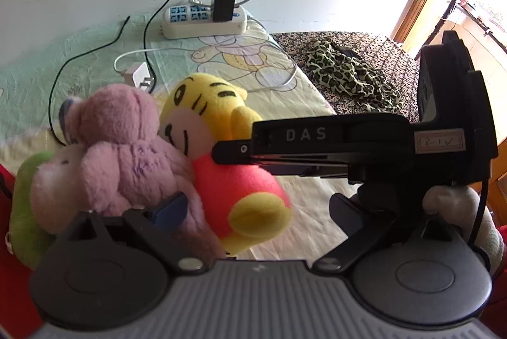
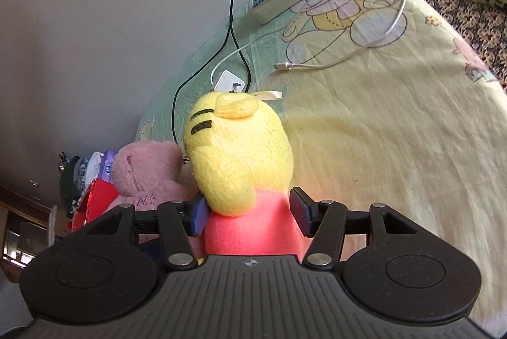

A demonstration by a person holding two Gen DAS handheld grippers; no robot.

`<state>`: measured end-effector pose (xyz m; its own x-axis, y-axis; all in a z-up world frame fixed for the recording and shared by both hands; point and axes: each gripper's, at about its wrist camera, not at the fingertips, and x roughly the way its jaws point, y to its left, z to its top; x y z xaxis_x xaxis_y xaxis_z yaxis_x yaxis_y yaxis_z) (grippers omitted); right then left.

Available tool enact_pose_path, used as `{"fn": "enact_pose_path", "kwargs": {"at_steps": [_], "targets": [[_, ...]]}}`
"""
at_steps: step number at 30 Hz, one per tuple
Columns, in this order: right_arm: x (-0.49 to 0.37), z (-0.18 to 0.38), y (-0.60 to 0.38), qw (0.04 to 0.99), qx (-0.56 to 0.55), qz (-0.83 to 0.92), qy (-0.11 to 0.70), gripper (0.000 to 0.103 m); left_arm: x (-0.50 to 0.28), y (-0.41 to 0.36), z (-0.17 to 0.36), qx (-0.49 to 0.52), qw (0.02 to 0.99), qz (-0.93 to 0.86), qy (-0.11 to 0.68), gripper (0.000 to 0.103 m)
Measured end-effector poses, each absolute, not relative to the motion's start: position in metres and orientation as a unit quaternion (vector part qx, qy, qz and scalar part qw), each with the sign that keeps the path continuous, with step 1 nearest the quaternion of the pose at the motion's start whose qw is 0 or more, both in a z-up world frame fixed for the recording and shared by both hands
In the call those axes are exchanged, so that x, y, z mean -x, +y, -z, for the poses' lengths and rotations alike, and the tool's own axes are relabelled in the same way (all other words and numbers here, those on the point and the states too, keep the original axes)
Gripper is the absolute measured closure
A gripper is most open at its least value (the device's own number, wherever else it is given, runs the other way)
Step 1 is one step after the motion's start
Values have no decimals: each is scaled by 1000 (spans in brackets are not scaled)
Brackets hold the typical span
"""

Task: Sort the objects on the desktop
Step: 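Lift the yellow-and-red tiger plush held in the right gripper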

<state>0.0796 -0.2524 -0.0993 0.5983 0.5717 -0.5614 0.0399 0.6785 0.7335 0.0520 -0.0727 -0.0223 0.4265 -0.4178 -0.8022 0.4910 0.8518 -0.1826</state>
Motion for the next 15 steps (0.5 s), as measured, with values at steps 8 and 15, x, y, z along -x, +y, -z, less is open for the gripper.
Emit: {"fn": "enact_pose_path", "kwargs": {"at_steps": [8, 15], "targets": [[-73, 100, -267, 802, -405, -179, 401, 71, -55, -82, 28, -46, 843, 280, 458, 4], [-52, 103, -293, 804, -420, -149, 394, 73, -50, -99, 34, -60, 835, 294, 461, 3]]}}
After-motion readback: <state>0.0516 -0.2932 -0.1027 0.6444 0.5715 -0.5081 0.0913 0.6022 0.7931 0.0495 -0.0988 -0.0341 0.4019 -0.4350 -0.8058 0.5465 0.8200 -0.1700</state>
